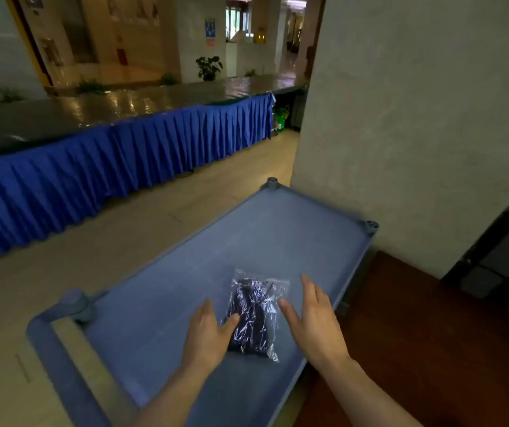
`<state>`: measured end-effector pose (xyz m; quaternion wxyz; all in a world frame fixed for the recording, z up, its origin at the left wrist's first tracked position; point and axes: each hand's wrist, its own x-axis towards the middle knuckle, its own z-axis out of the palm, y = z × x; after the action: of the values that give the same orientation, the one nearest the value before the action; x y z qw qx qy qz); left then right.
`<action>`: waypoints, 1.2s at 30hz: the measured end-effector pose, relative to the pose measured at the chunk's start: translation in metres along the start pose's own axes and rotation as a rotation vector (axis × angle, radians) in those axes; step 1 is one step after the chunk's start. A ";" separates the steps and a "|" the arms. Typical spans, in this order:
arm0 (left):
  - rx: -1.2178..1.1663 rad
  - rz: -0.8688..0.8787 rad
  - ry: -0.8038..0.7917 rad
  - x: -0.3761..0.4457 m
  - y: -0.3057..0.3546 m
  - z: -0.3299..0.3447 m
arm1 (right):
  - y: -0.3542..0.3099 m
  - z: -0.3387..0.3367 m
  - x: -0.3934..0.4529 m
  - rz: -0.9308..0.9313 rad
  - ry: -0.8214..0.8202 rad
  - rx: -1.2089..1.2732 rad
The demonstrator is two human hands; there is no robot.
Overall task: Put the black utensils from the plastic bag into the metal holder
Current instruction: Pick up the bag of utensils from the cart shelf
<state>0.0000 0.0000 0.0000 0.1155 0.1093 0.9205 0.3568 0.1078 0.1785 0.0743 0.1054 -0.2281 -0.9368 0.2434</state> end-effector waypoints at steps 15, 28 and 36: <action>-0.028 -0.222 -0.073 0.071 0.001 0.044 | 0.027 0.084 0.051 0.321 -0.238 0.283; -0.152 -0.328 -0.005 0.091 0.007 0.060 | 0.037 0.116 0.072 0.410 -0.222 0.424; -0.218 -0.353 -0.048 0.092 -0.001 0.054 | 0.039 0.120 0.077 0.389 -0.236 0.382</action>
<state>-0.0719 0.0599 -0.0517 0.2092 -0.0582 0.8782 0.4261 0.0187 0.1968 -0.0415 -0.0121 -0.3495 -0.8186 0.4557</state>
